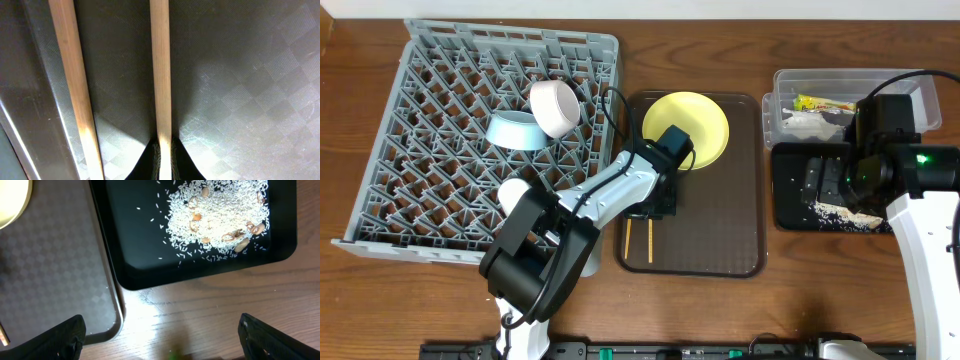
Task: Sort waste into correct bins and load items into the dishwasher
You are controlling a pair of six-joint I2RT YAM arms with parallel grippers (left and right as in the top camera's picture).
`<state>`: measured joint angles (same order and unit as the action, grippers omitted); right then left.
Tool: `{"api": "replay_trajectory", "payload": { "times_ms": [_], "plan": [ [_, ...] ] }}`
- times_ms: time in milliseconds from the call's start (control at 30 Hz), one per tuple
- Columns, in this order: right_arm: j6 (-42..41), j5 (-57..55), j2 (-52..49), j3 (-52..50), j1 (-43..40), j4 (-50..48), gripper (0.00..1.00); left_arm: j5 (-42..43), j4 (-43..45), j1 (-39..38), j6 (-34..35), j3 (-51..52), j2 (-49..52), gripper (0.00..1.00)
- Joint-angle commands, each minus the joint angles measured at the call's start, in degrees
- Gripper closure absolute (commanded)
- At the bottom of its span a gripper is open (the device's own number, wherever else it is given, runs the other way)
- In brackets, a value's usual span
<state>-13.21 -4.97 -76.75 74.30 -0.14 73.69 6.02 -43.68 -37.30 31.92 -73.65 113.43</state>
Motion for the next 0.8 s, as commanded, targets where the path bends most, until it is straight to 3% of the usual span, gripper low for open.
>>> {"api": "replay_trajectory", "payload": {
  "times_ms": [0, 233, 367, 600, 767],
  "plan": [
    [0.26, -0.61, 0.35, 0.81, -0.22, 0.39, 0.05, 0.85, -1.55, -0.02, -0.9, 0.17, -2.01, 0.94],
    [0.44, -0.61, 0.35, 0.81, -0.22, 0.48, 0.05, -0.52, -5.2, 1.46, -10.38, -1.36, -15.06, 0.94],
    [0.44, -0.61, 0.35, 0.81, -0.22, 0.5, 0.06, -4.04, -11.39, 7.96, -16.0, -6.01, -22.32, 0.94],
    [0.42, -0.59, 0.35, 0.81, -0.22, 0.55, 0.06, -4.11, -12.26, 18.88, -23.08, -8.44, -22.58, 0.94],
    [0.42, -0.59, 0.35, 0.81, -0.22, 0.5, 0.06, -4.13, -10.88, 22.32, -27.15, -7.96, -19.28, 0.94]
  ]
}}
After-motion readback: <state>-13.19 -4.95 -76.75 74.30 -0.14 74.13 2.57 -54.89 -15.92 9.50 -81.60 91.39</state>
